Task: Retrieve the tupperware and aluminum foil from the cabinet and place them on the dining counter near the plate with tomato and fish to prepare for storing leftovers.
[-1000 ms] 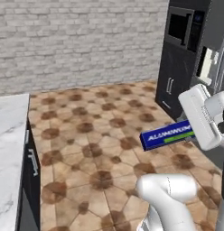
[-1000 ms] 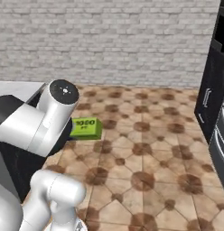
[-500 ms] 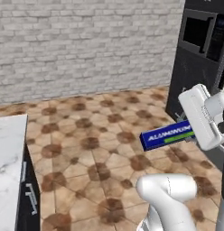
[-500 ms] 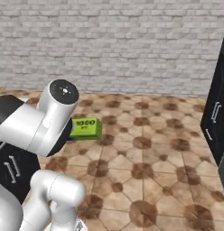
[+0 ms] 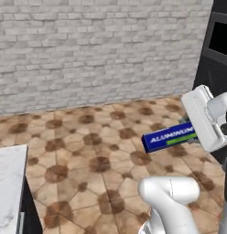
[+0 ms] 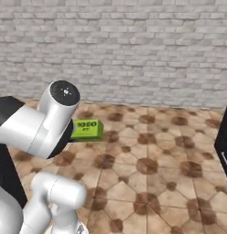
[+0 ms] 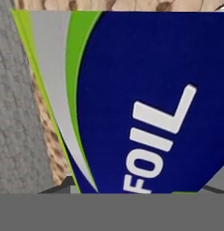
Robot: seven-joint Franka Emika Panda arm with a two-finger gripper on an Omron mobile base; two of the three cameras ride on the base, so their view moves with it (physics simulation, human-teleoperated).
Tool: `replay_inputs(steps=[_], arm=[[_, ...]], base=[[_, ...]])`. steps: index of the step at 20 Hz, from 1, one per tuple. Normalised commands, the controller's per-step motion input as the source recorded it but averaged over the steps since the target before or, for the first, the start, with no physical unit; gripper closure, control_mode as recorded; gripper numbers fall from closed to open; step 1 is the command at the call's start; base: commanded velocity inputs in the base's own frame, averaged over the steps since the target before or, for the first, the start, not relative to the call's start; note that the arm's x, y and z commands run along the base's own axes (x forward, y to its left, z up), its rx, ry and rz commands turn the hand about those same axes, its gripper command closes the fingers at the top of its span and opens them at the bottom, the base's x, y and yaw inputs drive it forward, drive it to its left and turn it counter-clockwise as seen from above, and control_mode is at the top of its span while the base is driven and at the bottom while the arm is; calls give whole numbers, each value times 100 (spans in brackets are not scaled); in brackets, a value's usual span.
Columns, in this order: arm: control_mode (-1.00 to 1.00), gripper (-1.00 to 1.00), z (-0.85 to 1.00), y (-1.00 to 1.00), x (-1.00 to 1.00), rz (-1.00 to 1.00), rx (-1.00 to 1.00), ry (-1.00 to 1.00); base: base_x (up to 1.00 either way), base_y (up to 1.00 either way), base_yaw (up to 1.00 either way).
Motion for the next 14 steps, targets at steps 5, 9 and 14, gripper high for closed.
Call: replay_inputs(steps=[5, 9, 14], arm=[[100, 100, 0, 0, 0, 0, 0, 0], [100, 100, 0, 0, 0, 0, 0, 0], [100, 100, 0, 0, 0, 0, 0, 0]], base=[[100, 0, 25], [100, 0, 36], [100, 0, 43]])
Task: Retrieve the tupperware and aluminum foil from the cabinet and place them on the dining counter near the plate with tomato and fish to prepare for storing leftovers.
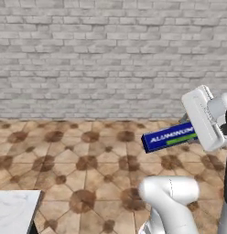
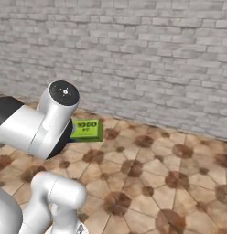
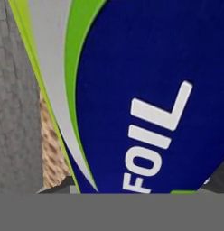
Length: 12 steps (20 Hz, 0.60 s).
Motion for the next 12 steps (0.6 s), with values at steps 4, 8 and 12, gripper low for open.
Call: replay_inputs(steps=[4, 8, 12], arm=[[100, 100, 0, 0, 0, 0, 0, 0], [100, 100, 0, 0, 0, 0, 0, 0], [100, 100, 0, 0, 0, 0, 0, 0]], base=[[100, 0, 46], [100, 0, 48], [100, 0, 50]])
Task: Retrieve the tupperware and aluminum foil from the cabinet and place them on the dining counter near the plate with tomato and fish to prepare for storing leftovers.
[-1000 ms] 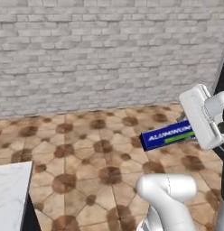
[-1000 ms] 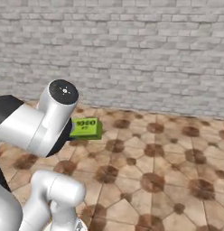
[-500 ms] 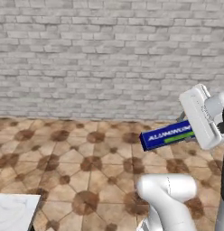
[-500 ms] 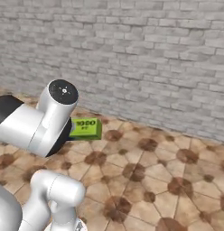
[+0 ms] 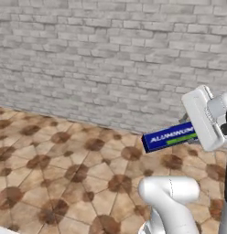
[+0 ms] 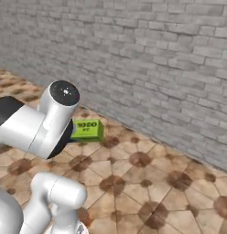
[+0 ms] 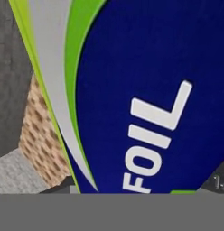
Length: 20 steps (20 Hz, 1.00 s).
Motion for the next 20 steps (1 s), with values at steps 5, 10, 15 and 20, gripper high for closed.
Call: replay_inputs(steps=[5, 10, 15, 20], arm=[[100, 100, 0, 0, 0, 0, 0, 0], [100, 100, 0, 0, 0, 0, 0, 0], [100, 100, 0, 0, 0, 0, 0, 0], [100, 100, 0, 0, 0, 0, 0, 0]], base=[[100, 0, 52], [100, 0, 52], [100, 0, 50], [100, 0, 43]])
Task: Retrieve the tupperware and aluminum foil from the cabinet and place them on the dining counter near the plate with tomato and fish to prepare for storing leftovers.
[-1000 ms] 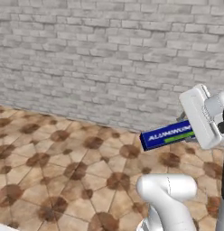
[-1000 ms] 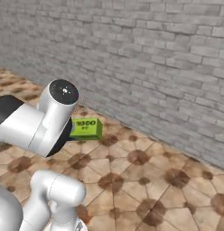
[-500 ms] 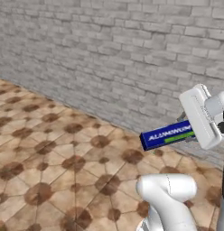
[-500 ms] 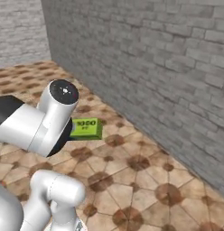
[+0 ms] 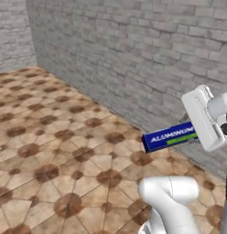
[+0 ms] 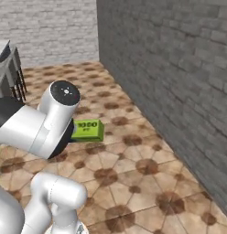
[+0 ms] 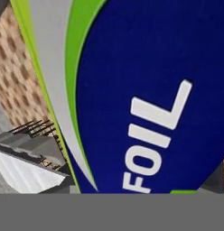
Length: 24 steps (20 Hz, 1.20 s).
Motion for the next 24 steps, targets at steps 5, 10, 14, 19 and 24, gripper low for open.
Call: replay_inputs(steps=[5, 10, 14, 19, 24], arm=[[100, 100, 0, 0, 0, 0, 0, 0], [100, 100, 0, 0, 0, 0, 0, 0], [100, 100, 0, 0, 0, 0, 0, 0], [100, 100, 0, 0, 0, 0, 0, 0], [100, 100, 0, 0, 0, 0, 0, 0]], base=[[100, 0, 33], [100, 0, 29], [100, 0, 25], [100, 0, 22], [100, 0, 21]])
